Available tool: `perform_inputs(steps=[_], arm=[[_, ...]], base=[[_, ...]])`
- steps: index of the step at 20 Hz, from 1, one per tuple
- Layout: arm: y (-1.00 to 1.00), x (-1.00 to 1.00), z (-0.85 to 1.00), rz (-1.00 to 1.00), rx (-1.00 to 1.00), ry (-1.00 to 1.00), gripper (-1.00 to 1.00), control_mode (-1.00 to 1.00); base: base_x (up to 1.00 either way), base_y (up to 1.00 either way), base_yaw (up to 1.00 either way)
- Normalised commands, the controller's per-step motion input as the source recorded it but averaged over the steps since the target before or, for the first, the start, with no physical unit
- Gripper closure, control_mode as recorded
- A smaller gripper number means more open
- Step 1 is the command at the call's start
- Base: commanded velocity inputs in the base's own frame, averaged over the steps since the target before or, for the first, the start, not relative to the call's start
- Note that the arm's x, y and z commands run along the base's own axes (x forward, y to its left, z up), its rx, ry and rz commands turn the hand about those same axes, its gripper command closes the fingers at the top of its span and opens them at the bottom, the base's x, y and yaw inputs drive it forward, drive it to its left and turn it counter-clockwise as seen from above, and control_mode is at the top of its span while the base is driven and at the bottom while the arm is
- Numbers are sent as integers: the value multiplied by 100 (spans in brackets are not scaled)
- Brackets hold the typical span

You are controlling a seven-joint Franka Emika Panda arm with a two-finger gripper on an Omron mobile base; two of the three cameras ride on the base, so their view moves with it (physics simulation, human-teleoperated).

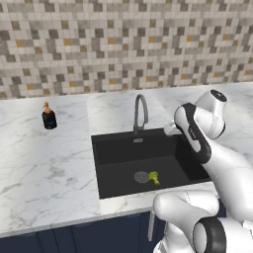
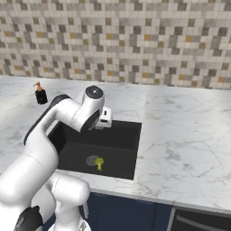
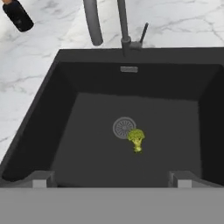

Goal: Turn on the sink faucet. Then move the broccoli from the counter to the sink. Turn off the sink. Move the vegetable from the sink to the pot next to the stove. Finally move the pot to the front left burner.

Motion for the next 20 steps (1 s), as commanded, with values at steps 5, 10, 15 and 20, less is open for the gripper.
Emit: perform_inputs(steps=[5,10,15,20], arm=[[1,0,-33,-4,-5,10,-100,-100],[10,6,-40,0,-13,1,-100,-100],[14,4,-47,-4,-13,2,-100,-100],[15,0,-48,-7,-9,5,-100,-100]], base=[[0,0,0],[0,0,0],[0,0,0],[0,0,0]])
